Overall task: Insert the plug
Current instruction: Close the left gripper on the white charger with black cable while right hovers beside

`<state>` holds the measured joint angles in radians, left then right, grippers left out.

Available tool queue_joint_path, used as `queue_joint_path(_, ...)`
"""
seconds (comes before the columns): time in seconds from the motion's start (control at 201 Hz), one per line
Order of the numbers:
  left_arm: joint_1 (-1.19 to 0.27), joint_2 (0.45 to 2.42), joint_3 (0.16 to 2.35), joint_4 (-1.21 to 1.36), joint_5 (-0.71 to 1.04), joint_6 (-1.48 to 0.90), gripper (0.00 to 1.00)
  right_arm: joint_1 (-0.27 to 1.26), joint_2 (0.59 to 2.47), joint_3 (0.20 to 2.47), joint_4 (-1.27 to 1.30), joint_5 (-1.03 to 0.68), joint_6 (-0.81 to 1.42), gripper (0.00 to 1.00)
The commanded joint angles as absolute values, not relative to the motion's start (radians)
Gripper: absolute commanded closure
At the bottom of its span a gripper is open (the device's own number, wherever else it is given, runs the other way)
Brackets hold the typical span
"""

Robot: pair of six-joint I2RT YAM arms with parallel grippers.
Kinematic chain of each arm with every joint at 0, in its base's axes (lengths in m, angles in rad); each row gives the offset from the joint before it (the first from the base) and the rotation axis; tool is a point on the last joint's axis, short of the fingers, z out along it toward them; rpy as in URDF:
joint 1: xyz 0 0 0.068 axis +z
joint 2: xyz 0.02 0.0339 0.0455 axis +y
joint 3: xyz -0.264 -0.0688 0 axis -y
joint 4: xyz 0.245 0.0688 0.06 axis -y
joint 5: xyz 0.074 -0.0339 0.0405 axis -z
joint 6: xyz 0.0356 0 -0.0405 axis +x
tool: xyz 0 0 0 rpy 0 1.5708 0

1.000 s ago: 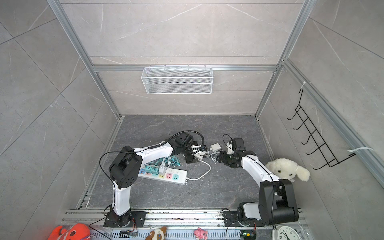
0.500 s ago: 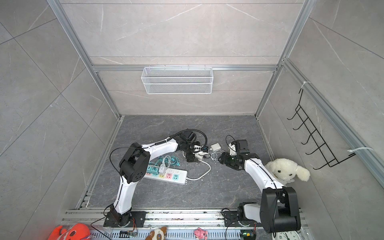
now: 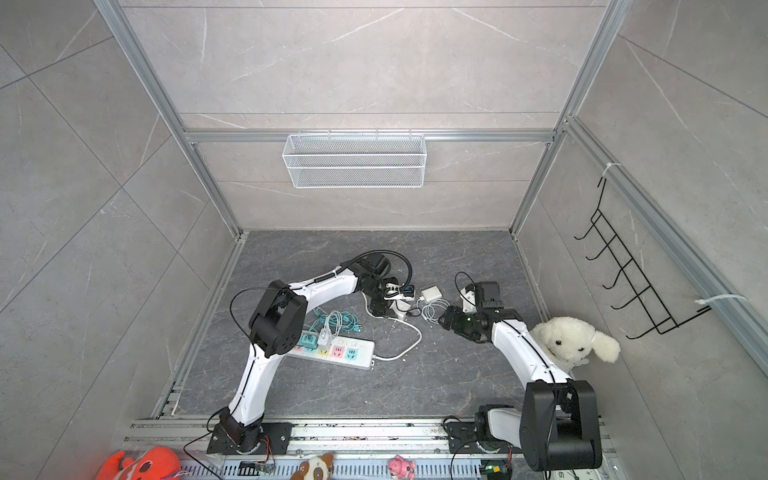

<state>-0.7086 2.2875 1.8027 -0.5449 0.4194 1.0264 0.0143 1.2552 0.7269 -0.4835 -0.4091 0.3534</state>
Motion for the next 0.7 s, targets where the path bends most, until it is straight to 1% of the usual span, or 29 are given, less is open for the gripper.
queue_joint_path(0.0, -0.704, 2.310, 1.851, -0.602, 0.471, 1.054, 0.15, 0.008, 1.239, 0.711, -0.508, -0.426, 0.331, 0.37)
queue_joint_path(0.144, -0.704, 2.322, 1.894, -0.654, 0.475, 1.051, 0.16, 0.003, 1.238, 0.709, -0.503, -0.429, 0.330, 0.37)
queue_joint_path(0.189, -0.703, 2.358, 1.899, -0.670, 0.473, 1.055, 0.17, 0.002, 1.237, 0.706, -0.502, -0.431, 0.330, 0.37)
queue_joint_path(0.403, -0.704, 2.365, 1.908, -0.700, 0.476, 1.051, 0.19, -0.002, 1.235, 0.705, -0.499, -0.436, 0.330, 0.38)
queue_joint_path(0.562, -0.703, 2.378, 1.917, -0.722, 0.460, 1.049, 0.26, -0.005, 1.230, 0.704, -0.497, -0.440, 0.328, 0.38)
queue_joint_path(0.697, -0.703, 2.371, 1.912, -0.702, 0.469, 1.034, 0.28, -0.006, 1.229, 0.704, -0.497, -0.443, 0.328, 0.38)
